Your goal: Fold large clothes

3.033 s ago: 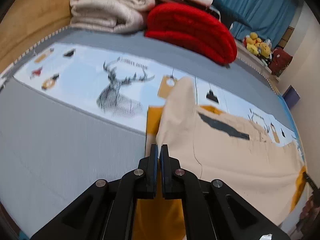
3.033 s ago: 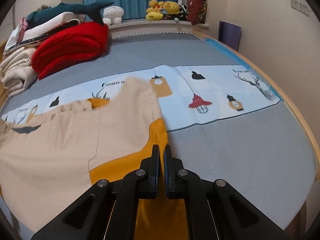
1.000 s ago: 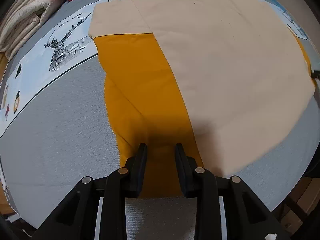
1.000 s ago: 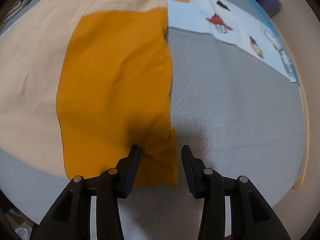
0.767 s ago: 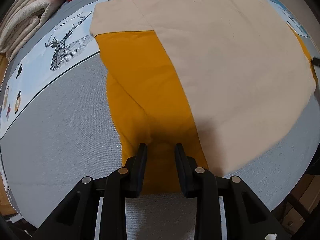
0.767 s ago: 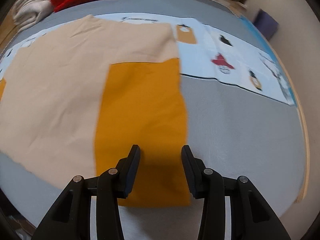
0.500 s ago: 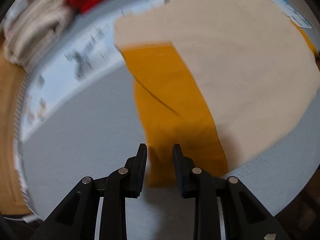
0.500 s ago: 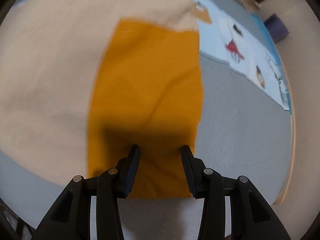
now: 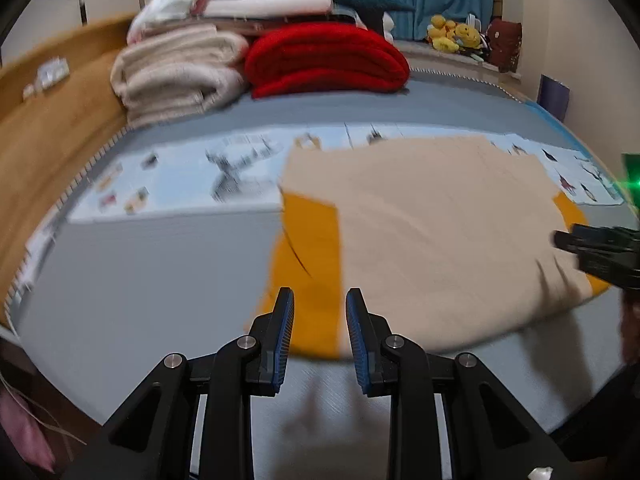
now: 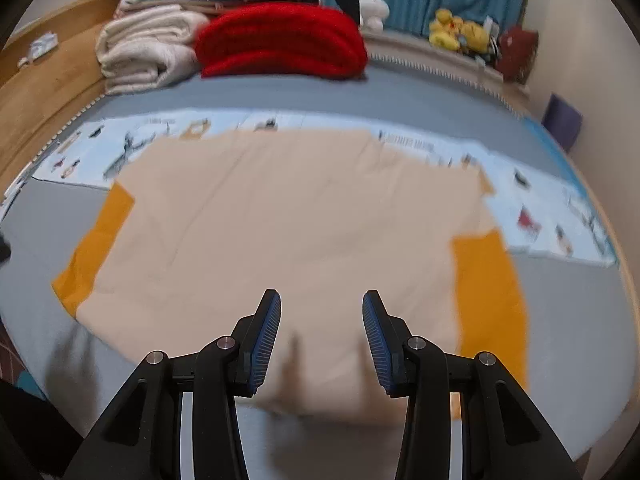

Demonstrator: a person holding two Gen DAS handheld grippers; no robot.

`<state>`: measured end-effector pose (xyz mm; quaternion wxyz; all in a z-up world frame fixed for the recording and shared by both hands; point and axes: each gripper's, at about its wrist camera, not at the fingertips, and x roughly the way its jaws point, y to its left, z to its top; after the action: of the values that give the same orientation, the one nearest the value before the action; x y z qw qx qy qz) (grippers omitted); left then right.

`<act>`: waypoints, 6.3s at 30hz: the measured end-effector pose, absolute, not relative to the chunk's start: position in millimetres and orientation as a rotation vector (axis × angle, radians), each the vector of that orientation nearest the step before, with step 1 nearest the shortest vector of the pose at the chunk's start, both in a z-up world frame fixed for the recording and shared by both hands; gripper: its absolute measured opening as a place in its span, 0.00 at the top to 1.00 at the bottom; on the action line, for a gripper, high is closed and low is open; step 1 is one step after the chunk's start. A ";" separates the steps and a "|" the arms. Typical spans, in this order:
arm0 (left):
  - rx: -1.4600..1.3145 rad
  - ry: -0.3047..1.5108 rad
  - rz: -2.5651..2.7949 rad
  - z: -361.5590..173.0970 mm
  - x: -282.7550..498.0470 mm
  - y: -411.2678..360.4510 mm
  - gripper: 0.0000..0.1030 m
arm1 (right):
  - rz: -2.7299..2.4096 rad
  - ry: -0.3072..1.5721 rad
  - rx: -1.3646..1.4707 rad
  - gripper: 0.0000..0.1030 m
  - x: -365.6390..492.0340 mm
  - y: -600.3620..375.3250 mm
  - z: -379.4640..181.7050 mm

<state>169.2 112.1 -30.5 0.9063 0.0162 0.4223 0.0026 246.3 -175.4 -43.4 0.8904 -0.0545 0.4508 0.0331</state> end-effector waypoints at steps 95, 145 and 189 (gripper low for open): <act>0.081 0.940 -0.393 -14.1 225.8 -112.1 0.90 | -0.052 0.862 -0.033 0.42 231.7 -339.2 35.2; -0.182 1.060 -0.160 6.1 243.7 24.9 0.42 | 0.229 1.374 0.214 0.84 279.9 -269.1 -91.0; -0.202 1.366 -0.247 -59.4 248.9 -21.8 0.45 | 0.162 1.363 0.188 0.89 248.3 -376.7 -95.4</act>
<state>248.9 -21.8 -59.4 0.7638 -0.0931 0.6285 -0.1137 248.3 -376.7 -95.4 0.7697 0.0866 0.6281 0.0745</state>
